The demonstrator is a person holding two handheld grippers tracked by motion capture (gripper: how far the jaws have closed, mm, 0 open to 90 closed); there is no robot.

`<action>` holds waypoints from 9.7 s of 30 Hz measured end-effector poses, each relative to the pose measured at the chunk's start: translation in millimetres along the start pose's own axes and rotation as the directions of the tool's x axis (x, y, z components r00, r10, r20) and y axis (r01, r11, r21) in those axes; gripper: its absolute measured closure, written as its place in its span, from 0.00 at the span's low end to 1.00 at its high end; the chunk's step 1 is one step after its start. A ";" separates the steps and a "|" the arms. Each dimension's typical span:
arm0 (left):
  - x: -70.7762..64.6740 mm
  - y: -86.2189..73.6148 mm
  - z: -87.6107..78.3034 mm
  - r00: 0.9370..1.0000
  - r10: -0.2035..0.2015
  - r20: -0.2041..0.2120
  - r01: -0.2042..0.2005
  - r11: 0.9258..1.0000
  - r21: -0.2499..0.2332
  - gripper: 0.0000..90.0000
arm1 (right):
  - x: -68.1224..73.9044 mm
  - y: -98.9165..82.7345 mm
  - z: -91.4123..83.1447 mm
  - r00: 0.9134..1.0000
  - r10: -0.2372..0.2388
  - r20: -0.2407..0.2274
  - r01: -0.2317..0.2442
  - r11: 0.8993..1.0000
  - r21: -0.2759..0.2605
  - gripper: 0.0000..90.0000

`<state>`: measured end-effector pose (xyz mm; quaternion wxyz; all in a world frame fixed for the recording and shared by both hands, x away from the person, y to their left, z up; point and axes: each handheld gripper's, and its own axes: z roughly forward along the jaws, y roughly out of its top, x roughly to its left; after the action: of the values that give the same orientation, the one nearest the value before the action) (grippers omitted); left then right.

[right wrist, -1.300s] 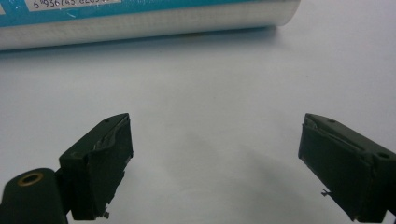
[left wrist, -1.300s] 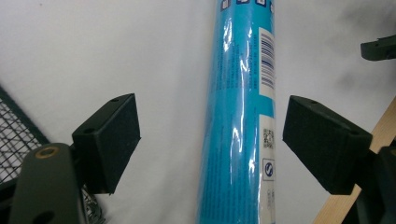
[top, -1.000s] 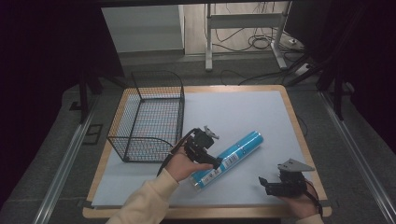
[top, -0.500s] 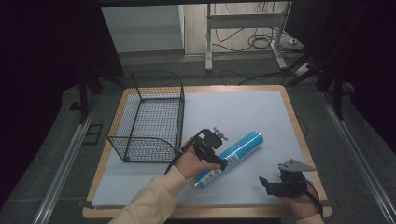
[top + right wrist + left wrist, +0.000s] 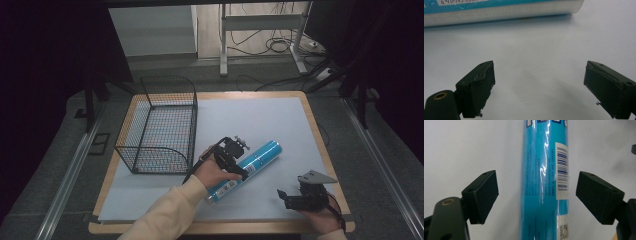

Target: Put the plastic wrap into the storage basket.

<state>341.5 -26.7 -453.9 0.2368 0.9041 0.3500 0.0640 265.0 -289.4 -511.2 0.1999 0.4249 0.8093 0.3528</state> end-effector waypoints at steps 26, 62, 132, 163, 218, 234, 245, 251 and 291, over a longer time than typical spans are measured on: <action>-8.5 24.4 40.5 0.999 0.041 0.012 -0.042 0.993 0.109 0.19 | -0.6 -0.4 1.0 1.000 0.001 -0.005 -0.001 1.000 0.003 0.12; -7.8 26.8 66.4 0.999 0.028 0.020 -0.031 0.979 0.204 0.35 | -3.4 -0.9 -0.1 1.000 0.012 0.011 -0.012 1.000 0.000 0.12; 19.1 49.8 -20.0 0.999 0.047 -0.024 -0.043 0.987 0.157 0.35 | -3.9 -0.2 -1.4 1.000 0.013 0.014 -0.013 1.000 -0.005 0.12; 35.2 75.5 -67.9 0.996 0.036 -0.083 -0.026 0.993 0.119 0.35 | -4.6 -0.5 -1.0 1.000 0.020 0.019 -0.020 1.000 0.000 0.12; 148.3 78.6 -99.1 0.972 -0.109 -0.207 0.129 0.988 0.084 0.35 | -4.9 1.4 -1.3 1.000 0.003 0.020 -0.002 1.000 -0.019 0.12; 189.0 61.8 -91.3 0.954 -0.174 -0.245 0.203 0.974 0.099 0.35 | -4.0 0.8 0.3 1.000 0.002 0.025 -0.002 1.000 -0.012 0.12; 214.4 46.6 -89.3 0.935 -0.217 -0.281 0.253 0.963 0.096 0.35 | -3.8 0.3 1.5 1.000 0.004 0.028 -0.004 1.000 -0.006 0.12; 225.5 41.7 -77.3 0.930 -0.217 -0.297 0.262 0.958 0.119 0.35 | -4.0 -0.3 1.9 0.999 0.008 0.032 -0.008 1.000 -0.001 0.12; 247.3 17.4 -26.4 0.917 -0.211 -0.338 0.288 0.938 0.194 0.35 | -2.9 -0.8 3.5 0.999 0.006 0.037 -0.006 1.000 0.008 0.12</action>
<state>529.2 136.2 -434.7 0.0739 0.8520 0.5012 0.1322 268.3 -290.6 -514.0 0.2118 0.4346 0.8057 0.3421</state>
